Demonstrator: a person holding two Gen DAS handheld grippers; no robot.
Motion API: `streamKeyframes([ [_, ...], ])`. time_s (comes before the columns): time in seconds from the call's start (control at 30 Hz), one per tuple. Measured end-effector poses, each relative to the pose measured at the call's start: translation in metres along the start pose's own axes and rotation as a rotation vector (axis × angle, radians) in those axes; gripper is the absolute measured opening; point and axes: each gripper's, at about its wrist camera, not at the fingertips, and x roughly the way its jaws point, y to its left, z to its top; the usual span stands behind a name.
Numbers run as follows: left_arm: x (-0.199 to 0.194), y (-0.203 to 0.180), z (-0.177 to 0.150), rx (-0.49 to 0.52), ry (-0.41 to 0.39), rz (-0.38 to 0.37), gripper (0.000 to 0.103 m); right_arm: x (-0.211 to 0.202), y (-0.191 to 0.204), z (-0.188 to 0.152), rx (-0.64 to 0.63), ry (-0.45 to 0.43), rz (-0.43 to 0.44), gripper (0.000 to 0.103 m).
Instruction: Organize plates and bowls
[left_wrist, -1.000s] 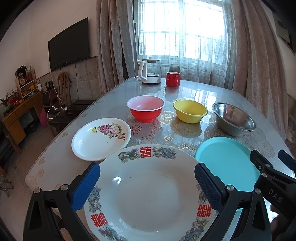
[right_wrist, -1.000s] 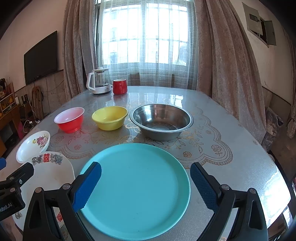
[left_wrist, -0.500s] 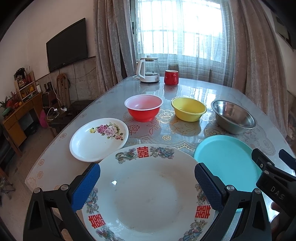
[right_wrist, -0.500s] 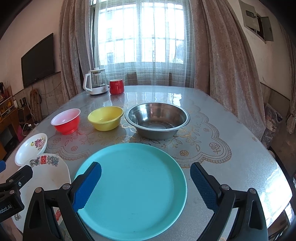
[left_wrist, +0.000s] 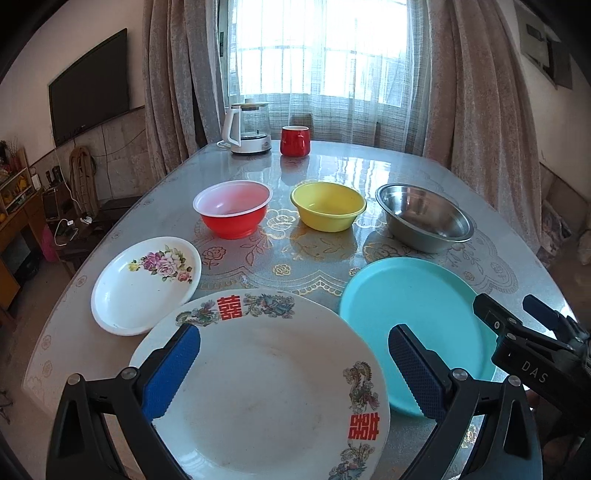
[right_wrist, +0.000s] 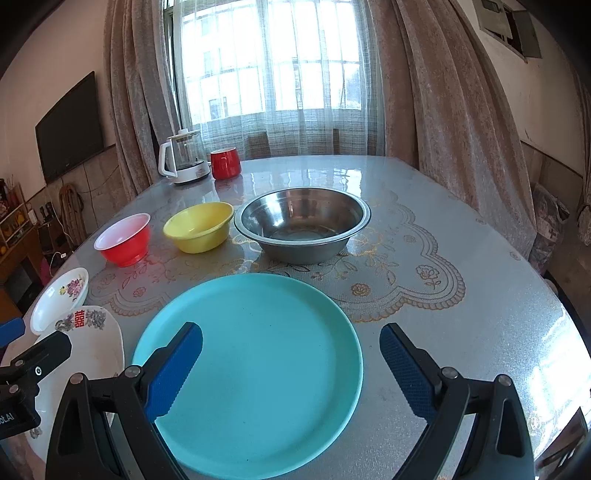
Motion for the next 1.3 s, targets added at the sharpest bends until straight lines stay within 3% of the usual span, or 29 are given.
streamKeyframes([
  [0.23,0.017,0.003,0.028,-0.004,0.075,-0.114,0.099,0.011,-0.045,0.0,0.121,0.086,0.064,0.095],
  [0.33,0.03,0.001,0.04,0.022,0.134,-0.184,0.078,0.017,-0.063,-0.001,0.179,0.135,0.119,0.087],
  [0.37,0.037,0.0,0.044,0.026,0.158,-0.211,0.065,0.019,-0.068,-0.002,0.196,0.151,0.137,0.082],
  [0.4,0.043,-0.002,0.047,0.03,0.186,-0.239,0.049,0.022,-0.072,-0.003,0.209,0.166,0.153,0.072],
  [0.53,0.071,-0.011,0.056,0.071,0.28,-0.282,0.031,0.031,-0.077,-0.009,0.212,0.213,0.149,0.039],
  [0.83,0.128,-0.037,0.063,0.194,0.435,-0.278,0.03,0.043,-0.074,-0.016,0.156,0.269,0.143,0.023],
  [0.97,0.152,-0.043,0.063,0.231,0.489,-0.27,0.019,0.046,-0.069,-0.015,0.117,0.273,0.144,0.017],
  [1.03,0.157,-0.046,0.061,0.249,0.501,-0.285,0.013,0.047,-0.068,-0.014,0.103,0.268,0.129,0.011],
  [1.13,0.157,-0.052,0.059,0.291,0.475,-0.277,0.012,0.049,-0.069,-0.013,0.102,0.268,0.129,0.01],
  [1.3,0.161,-0.051,0.061,0.252,0.458,-0.27,0.012,0.057,-0.072,-0.005,0.114,0.261,0.129,0.009],
])
